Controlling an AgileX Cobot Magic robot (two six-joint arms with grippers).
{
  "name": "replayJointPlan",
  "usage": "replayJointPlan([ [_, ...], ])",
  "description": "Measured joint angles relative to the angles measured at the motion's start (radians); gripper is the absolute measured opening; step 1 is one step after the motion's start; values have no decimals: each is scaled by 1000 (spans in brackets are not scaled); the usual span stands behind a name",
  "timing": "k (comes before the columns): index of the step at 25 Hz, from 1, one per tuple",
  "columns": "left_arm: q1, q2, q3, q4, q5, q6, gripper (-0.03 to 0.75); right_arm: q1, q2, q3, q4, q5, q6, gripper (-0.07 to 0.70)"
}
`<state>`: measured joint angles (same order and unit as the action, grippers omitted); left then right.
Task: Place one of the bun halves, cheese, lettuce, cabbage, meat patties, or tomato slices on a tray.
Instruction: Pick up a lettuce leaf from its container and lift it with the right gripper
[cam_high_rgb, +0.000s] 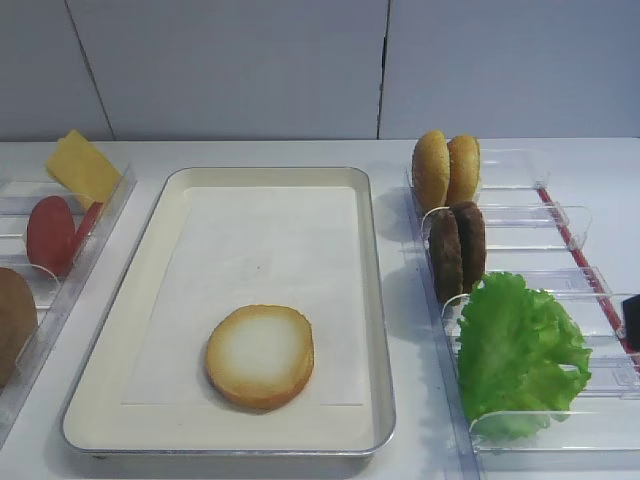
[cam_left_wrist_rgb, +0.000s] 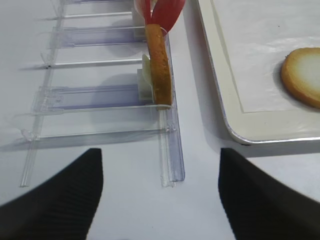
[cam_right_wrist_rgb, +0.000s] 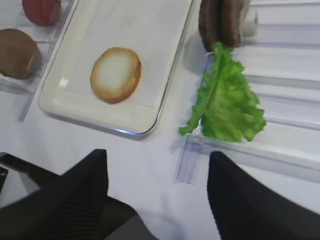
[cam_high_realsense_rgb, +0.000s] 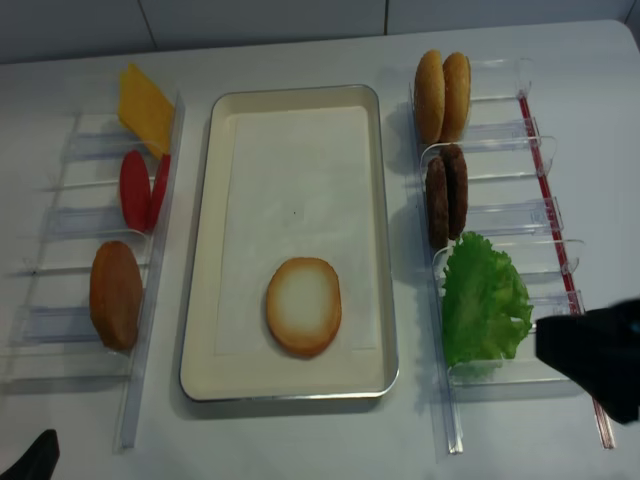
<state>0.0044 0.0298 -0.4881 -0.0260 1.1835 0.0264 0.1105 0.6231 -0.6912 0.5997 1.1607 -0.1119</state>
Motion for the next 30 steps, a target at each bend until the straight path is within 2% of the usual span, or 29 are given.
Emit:
replayJointPlan([
  [7,0,0,0,0,0,0,482,0,237,-12,39,-48,-76,470],
  [12,0,0,0,0,0,0,482,0,349,-35,56,-68,-148,417],
  [19,0,0,0,0,0,0,482,0,459,-35,75,-105,-196,400],
  [30,0,0,0,0,0,0,483,0,581,-40,116,-132,-262,398],
])
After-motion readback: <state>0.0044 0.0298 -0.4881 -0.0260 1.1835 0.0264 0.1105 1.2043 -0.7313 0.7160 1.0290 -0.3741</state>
